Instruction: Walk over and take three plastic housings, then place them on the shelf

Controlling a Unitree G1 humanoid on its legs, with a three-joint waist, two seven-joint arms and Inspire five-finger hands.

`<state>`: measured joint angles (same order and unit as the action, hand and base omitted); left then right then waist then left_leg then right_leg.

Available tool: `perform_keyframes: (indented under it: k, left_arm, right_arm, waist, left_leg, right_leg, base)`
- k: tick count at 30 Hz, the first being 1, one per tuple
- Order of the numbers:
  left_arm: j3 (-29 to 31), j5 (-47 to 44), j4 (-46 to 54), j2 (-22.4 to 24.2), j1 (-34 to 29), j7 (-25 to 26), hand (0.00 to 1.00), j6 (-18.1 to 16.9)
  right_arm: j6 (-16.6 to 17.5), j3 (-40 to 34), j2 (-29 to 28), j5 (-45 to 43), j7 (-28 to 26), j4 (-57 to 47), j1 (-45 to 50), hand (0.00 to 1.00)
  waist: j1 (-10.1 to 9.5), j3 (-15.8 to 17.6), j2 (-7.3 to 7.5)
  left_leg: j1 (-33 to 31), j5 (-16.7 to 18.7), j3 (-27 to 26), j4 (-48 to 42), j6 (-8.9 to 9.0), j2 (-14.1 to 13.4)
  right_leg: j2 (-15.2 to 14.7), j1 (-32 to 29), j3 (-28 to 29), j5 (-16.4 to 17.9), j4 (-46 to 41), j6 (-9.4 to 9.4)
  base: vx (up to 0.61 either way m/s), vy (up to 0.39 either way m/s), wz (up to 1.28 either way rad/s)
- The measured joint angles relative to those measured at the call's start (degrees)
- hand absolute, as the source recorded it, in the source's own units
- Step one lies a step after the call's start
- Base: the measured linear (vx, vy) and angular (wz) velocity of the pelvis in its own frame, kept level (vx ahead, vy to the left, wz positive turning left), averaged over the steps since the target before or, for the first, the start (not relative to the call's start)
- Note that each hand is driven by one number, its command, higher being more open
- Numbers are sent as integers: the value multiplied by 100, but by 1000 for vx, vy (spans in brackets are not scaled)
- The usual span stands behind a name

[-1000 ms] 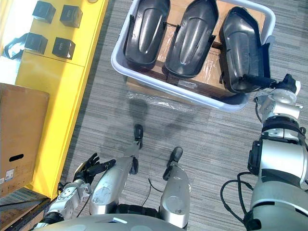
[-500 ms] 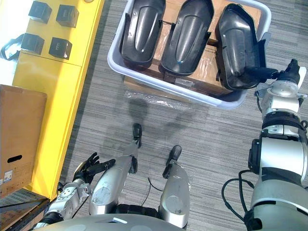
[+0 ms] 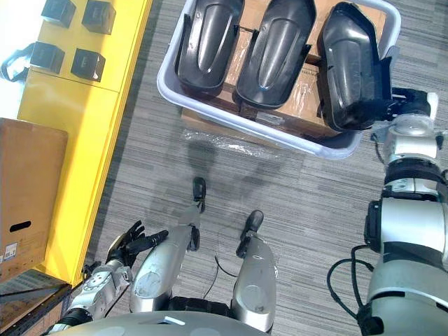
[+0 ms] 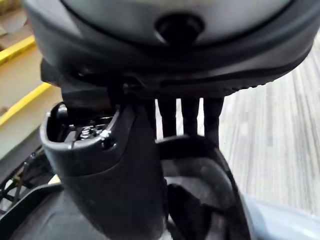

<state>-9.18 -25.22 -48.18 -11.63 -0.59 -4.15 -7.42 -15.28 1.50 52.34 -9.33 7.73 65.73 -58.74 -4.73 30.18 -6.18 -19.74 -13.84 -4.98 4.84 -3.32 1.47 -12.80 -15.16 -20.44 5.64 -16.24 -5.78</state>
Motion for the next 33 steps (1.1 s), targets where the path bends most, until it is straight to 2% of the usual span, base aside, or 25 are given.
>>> perform_keyframes:
  k: [6,17,22,27,31,33]
  left_arm:
    - [-4,3,16,0,-1,9,100,3]
    - [0,6,43,-1,0,13,100,4]
    - [10,18,52,-4,0,15,100,-6]
    - [13,-137,243,-10,-39,19,100,-140]
    - [23,-399,1215,-26,-211,130,100,-239]
    - [111,-500,1644,-48,-208,232,100,-241]
  right_arm:
    - [18,17,70,-15,-237,94,-38,0]
    - [20,16,70,-12,-207,90,-69,0]
    - [123,-31,70,-14,-171,89,-27,0]
    - [232,-107,68,-16,270,-268,284,0]
    - [417,-468,42,78,827,-1078,906,0]
    - [495,-697,-153,238,1130,-1401,1090,0]
  waist:
    - [12,-3,-4]
    - [-5,-1,1]
    - [7,0,11]
    - [14,2,47]
    - [72,-5,192]
    - [148,-34,287]
  left_leg:
    - [19,-32,47,2,25,-14]
    - [20,-65,56,2,20,-16]
    - [55,-86,42,2,-8,-22]
    - [217,-60,19,6,25,-33]
    - [403,-31,6,25,41,-35]
    - [493,25,-2,26,68,-39]
  right_leg:
    - [-4,-16,-27,88,-141,29]
    - [-2,-19,-24,82,-165,11]
    - [2,20,-23,77,-154,9]
    - [31,218,-20,52,-35,-20]
    - [51,458,-26,36,78,-41]
    - [65,569,-27,33,134,-47]
  base:
    - [11,-58,4]
    - [10,-46,1]
    - [26,-47,0]
    - [24,-49,-1]
    - [29,-49,-1]
    - [32,-53,-2]
